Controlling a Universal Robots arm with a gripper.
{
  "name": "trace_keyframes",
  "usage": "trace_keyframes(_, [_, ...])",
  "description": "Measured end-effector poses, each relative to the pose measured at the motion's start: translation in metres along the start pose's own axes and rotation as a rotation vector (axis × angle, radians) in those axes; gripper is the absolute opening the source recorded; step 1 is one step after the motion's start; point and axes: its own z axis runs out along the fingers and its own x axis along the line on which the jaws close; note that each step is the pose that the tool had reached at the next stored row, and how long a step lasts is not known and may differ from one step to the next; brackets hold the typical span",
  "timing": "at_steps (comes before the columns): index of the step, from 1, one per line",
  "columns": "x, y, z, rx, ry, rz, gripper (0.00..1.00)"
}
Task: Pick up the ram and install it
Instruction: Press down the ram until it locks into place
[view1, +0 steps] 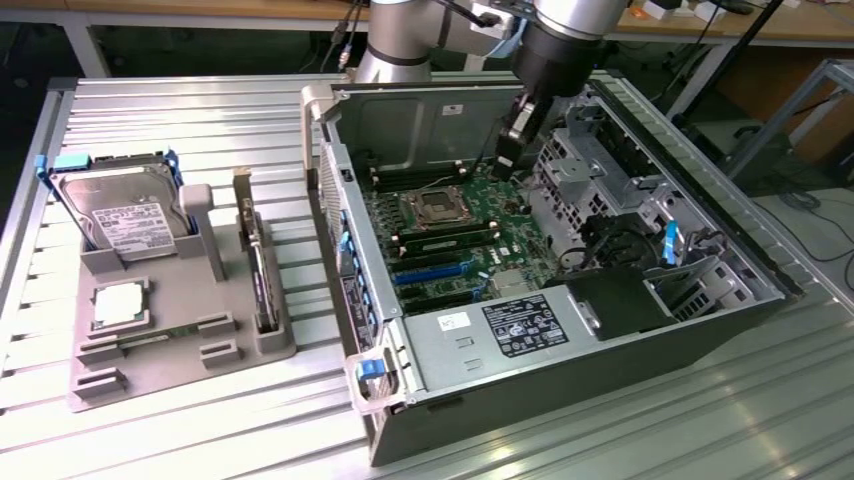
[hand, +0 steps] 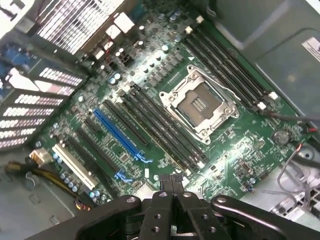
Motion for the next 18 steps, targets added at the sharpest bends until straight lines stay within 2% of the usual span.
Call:
trace_keyframes(2, [0.0,0.0,0.0002,-0.0059,-0.0012,0.077,0.11])
trace_keyframes(4, [-0.0001,0.0,0.0004,-0.008,-0.0032,0.122,0.11])
trace_keyframes(9, [-0.0002,0.0,0.0006,-0.0022,-0.0157,0.171,0.11])
trace_keyframes(10, [-0.0006,0.0003,0.0005,0.0068,-0.0275,0.18,0.11])
trace_keyframes(12, [-0.0009,0.0005,0.0006,0.0162,-0.0413,0.197,0.11])
trace_keyframes(14, [-0.001,0.0005,0.0006,0.0165,-0.0432,0.229,0.11])
trace_keyframes(18, [-0.001,0.0005,0.0013,0.011,-0.0434,0.334,0.11])
